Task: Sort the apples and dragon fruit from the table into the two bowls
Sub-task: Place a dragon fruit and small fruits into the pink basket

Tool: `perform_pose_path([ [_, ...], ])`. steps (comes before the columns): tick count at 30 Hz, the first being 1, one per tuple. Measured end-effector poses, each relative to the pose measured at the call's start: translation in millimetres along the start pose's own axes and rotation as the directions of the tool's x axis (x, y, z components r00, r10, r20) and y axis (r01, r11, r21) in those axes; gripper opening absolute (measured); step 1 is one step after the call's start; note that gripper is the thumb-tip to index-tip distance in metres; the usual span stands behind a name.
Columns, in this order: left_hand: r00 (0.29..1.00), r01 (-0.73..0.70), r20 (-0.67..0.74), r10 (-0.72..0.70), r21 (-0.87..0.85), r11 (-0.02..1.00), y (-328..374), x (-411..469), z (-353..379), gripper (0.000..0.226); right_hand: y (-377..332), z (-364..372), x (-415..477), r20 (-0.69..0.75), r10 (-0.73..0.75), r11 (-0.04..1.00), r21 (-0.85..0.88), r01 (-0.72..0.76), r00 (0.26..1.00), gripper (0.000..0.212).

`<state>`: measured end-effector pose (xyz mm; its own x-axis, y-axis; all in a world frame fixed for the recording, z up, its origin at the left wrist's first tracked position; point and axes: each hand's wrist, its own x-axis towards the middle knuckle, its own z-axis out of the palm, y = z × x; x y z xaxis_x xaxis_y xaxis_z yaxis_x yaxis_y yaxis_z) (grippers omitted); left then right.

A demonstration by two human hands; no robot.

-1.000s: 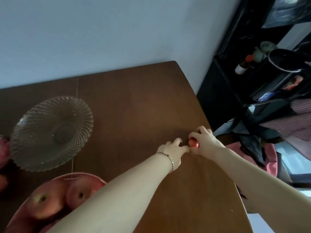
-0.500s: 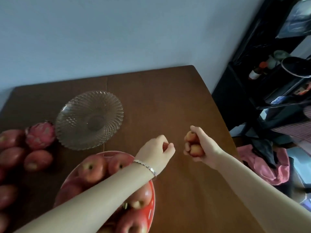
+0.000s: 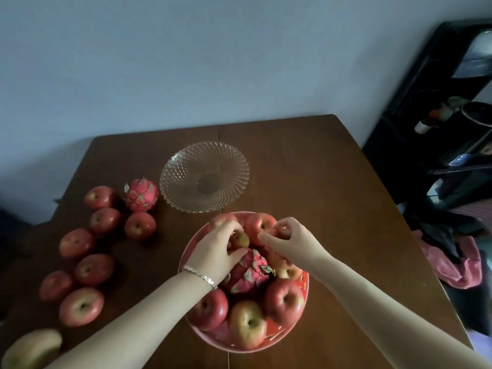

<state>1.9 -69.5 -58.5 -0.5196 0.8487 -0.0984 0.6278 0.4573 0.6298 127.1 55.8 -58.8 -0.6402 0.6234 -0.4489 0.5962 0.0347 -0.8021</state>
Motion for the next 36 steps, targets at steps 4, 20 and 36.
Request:
perform_pose_path([
  [4,0.991,-0.134,-0.005,0.137,0.177,0.975,-5.1,8.0,13.0,0.025,5.9,11.8,-6.2,-0.116,-0.011,1.0,0.002,0.011,0.993,0.032],
  [20,0.984,-0.09,-0.149,0.099,0.066,0.994,-37.0,-42.1,2.2,0.031,16.7,23.1,-33.3,-0.119,0.055,0.937,0.349,-0.01,0.991,0.012],
  [36,0.986,-0.077,-0.149,0.079,0.019,0.997,-37.4,-72.1,8.5,0.029,62.7,63.1,-59.2,0.124,-0.687,0.395,-0.763,0.512,0.716,0.031],
])
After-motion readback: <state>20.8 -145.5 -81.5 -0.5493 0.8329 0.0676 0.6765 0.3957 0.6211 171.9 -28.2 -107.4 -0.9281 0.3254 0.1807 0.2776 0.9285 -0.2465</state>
